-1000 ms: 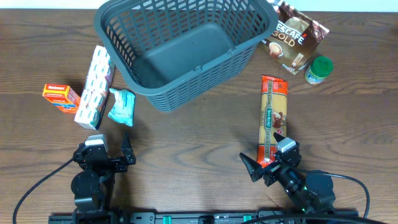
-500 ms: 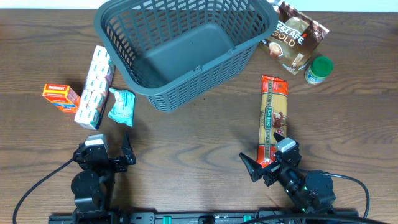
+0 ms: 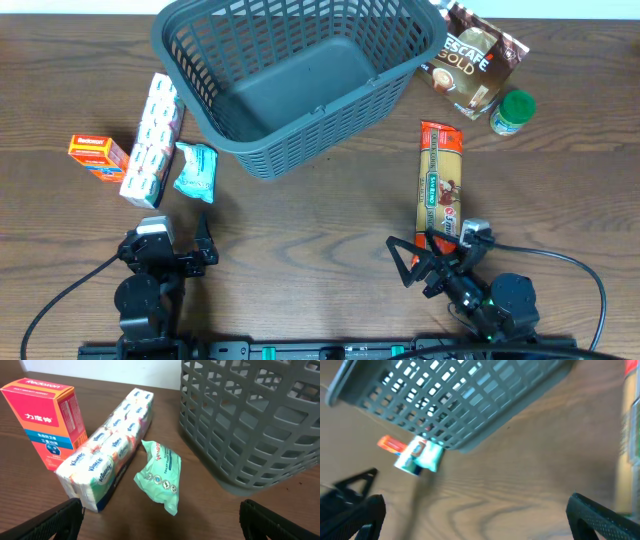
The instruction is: Pack container
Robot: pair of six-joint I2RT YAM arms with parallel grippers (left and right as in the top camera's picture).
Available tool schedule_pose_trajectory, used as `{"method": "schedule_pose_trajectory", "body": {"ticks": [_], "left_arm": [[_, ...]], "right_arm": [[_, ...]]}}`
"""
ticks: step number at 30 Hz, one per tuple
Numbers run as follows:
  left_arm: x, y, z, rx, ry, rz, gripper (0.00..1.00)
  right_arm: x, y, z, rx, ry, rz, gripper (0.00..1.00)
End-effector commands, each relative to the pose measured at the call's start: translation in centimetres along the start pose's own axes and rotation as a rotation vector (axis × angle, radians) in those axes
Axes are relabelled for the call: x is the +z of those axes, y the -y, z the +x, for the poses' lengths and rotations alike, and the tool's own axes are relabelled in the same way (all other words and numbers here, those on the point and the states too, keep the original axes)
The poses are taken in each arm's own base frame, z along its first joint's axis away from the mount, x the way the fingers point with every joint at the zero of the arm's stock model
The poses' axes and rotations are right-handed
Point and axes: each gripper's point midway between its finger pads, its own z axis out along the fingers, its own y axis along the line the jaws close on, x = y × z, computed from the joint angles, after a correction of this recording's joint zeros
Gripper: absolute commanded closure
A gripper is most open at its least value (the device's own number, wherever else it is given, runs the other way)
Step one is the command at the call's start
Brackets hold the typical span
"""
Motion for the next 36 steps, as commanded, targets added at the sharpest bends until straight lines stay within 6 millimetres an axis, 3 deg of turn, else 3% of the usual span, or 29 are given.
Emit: {"method": "schedule_pose_trajectory", "body": {"ticks": [1, 8, 15, 19, 23, 27, 30, 36], "left_arm": [[0.3, -0.3, 1.0, 0.011, -0.021, -0.012, 0.02], [0.3, -0.3, 1.0, 0.011, -0.021, -0.012, 0.02], [0.3, -0.3, 1.0, 0.011, -0.021, -0.012, 0.02], [0.3, -0.3, 1.0, 0.011, -0.021, -0.012, 0.01], [0.3, -0.3, 1.0, 0.011, -0.021, -0.012, 0.02], [0.3, -0.3, 1.0, 0.011, -0.021, -0.012, 0.01], [0.3, -0.3, 1.0, 0.011, -0.021, -0.012, 0.02], [0.3, -0.3, 1.0, 0.011, -0.021, -0.012, 0.01]], "right_arm": [[0.1, -0.8, 1.2, 0.120, -0.064, -0.061, 0.01], [0.2, -1.7, 2.7, 0.048, -0.176, -0.098, 0.01], [0.1, -3.6, -0.7, -0.113, -0.228, -0.001, 0.01], [0.8, -4.7, -3.9, -0.206, -0.277, 0.091, 0.01], [2.3, -6.3, -8.5, -0.301, -0.290, 0.167, 0.01], [4.0, -8.4, -13.8, -0.380, -0.246, 0.219, 0.15], [5.3, -9.6, -18.0, -0.440, -0.202, 0.272, 0.15], [8.7, -11.2, -24.2, -0.525, -0.190, 0.354, 0.22]]}}
